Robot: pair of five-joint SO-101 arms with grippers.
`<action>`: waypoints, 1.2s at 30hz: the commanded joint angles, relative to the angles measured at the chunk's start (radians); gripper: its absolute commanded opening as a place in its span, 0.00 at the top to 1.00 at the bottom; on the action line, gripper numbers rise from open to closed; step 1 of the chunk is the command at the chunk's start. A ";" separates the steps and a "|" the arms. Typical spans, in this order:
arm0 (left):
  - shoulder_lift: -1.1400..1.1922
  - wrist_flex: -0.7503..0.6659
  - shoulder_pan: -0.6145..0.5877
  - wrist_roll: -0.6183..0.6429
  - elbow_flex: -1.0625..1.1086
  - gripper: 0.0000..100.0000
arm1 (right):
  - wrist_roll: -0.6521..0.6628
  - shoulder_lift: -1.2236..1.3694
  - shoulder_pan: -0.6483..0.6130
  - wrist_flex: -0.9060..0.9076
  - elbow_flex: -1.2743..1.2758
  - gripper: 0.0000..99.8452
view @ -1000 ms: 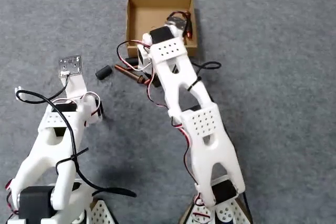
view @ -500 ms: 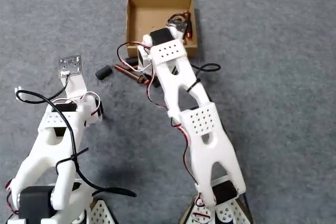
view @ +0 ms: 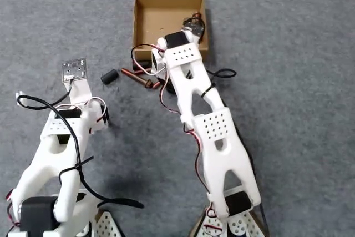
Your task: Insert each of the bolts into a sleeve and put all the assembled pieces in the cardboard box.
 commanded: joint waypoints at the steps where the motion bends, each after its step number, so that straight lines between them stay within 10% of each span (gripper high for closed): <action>1: -0.007 -0.015 -0.005 0.009 -0.012 0.89 | 0.000 0.038 0.067 0.031 -0.013 0.86; 21: -0.004 -0.006 -0.014 0.048 -0.040 0.88 | 0.199 -0.102 0.147 0.098 0.054 1.00; 36: 0.153 0.506 0.130 0.226 -0.710 0.88 | 0.516 -0.742 0.308 0.091 0.638 1.00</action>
